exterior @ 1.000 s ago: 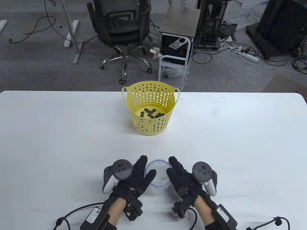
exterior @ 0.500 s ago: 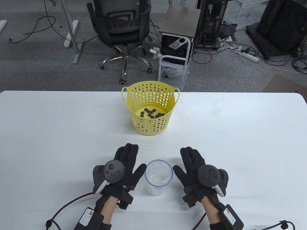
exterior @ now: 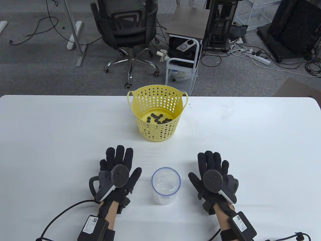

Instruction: Pour Go stones into a laundry basket

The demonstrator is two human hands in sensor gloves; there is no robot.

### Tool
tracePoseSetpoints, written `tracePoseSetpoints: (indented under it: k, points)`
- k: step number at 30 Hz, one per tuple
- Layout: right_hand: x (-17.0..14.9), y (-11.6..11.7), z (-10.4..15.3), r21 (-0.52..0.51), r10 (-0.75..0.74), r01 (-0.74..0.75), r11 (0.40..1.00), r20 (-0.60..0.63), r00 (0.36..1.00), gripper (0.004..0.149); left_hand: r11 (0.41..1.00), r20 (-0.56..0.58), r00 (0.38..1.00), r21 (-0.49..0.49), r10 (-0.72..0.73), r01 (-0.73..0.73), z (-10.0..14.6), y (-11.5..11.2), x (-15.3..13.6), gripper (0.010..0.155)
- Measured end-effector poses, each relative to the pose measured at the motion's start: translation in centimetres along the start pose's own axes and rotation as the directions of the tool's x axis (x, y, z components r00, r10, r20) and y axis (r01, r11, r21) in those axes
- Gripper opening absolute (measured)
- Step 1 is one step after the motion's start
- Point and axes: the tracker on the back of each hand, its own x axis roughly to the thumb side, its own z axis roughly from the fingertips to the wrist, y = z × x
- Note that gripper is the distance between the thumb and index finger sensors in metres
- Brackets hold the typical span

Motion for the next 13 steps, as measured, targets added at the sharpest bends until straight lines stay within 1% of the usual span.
tracePoseSetpoints:
  k: [2,7,13]
  points:
    - [0.0,0.4,0.0,0.025,0.021,-0.021,0.999,-0.003,1.000,0.084,0.999,-0.034,0.999,-0.029,-0.020,0.019,-0.2,-0.4,-0.3,0.083]
    - [-0.1,1.0,0.0,0.055,0.036,-0.035,0.998,-0.002,0.999,0.084,0.996,-0.075,0.997,-0.082,-0.034,0.028,-0.7,-1.4,-1.2,0.084]
    - [-0.1,1.7,-0.3,0.091,0.031,-0.031,0.995,0.002,1.000,0.084,0.994,-0.087,0.995,-0.098,-0.051,0.042,-0.9,-1.9,-1.5,0.084]
